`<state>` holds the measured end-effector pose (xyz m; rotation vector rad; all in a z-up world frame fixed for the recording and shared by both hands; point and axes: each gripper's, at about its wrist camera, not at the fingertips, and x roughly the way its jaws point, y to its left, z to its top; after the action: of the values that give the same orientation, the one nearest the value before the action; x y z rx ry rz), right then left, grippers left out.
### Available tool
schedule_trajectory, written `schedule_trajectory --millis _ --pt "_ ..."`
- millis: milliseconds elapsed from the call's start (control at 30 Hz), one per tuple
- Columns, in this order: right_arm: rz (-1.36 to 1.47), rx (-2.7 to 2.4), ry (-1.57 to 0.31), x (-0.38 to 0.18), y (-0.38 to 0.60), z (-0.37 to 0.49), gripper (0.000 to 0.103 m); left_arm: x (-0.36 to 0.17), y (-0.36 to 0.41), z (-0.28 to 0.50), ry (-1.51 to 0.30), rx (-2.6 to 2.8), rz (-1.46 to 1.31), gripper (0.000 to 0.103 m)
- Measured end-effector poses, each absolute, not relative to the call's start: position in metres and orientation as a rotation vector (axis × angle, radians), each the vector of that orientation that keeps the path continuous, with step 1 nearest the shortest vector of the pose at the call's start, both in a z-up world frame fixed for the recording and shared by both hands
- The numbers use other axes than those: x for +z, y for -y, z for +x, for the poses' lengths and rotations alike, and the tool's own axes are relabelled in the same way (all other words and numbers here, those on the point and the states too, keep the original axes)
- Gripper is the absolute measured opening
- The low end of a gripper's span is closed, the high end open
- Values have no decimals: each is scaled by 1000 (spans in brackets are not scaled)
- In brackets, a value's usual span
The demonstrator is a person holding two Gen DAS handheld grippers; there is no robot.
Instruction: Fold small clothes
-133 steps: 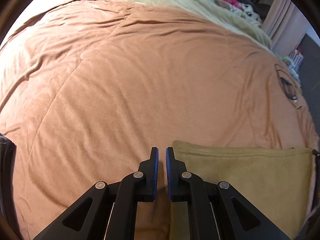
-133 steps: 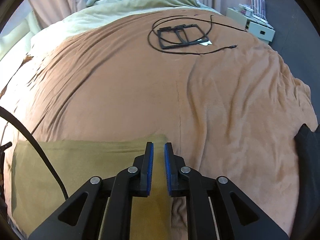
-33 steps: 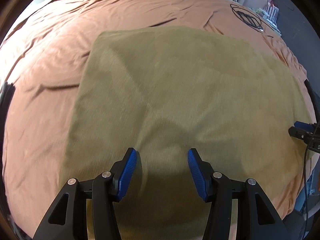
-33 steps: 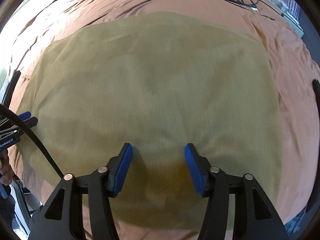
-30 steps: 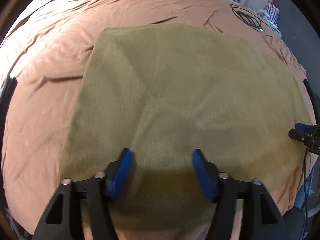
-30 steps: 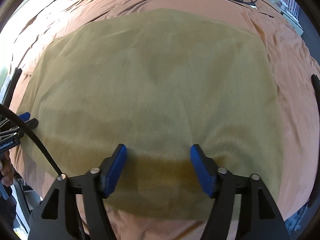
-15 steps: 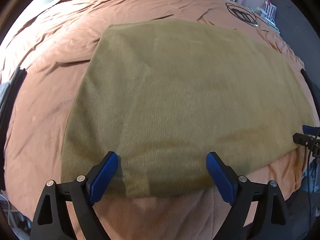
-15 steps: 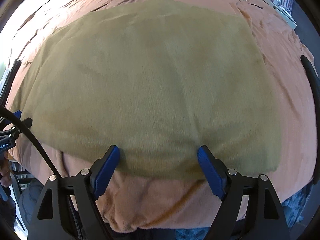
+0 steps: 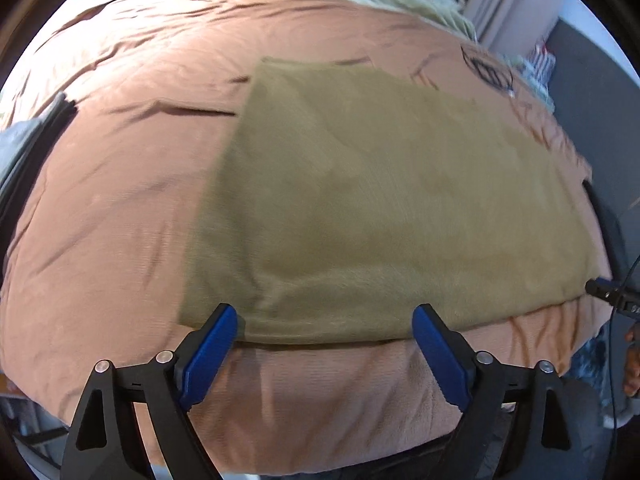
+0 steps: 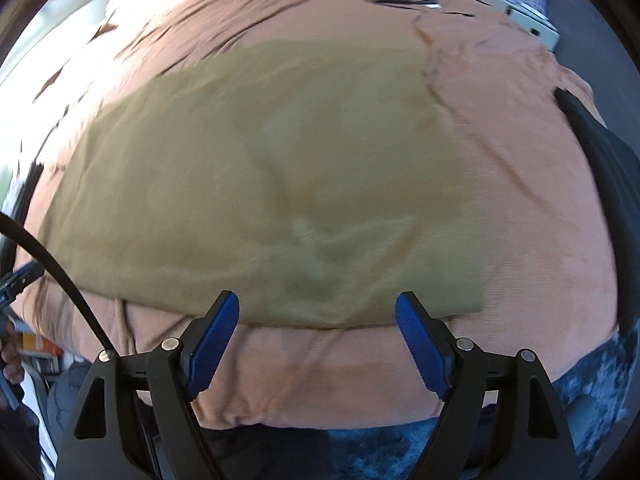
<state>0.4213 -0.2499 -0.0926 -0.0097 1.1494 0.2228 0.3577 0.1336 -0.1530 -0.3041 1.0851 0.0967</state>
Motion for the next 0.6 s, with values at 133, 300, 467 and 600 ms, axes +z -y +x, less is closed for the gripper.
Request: schedule_trajectory --millis 133,300,467,600 --pt "59 218 -1139 -96 270 424 58 -145 -157 352 -1047 118 -376 79" --pt "94 190 -1155 -112 285 433 39 -144 -183 345 -1021 136 -467 69" --pt "79 138 -1180 -131 290 434 34 -154 -199 338 -1023 134 -548 58" --pt "18 96 -1192 -124 278 432 34 -160 -206 336 -1022 118 -601 56"
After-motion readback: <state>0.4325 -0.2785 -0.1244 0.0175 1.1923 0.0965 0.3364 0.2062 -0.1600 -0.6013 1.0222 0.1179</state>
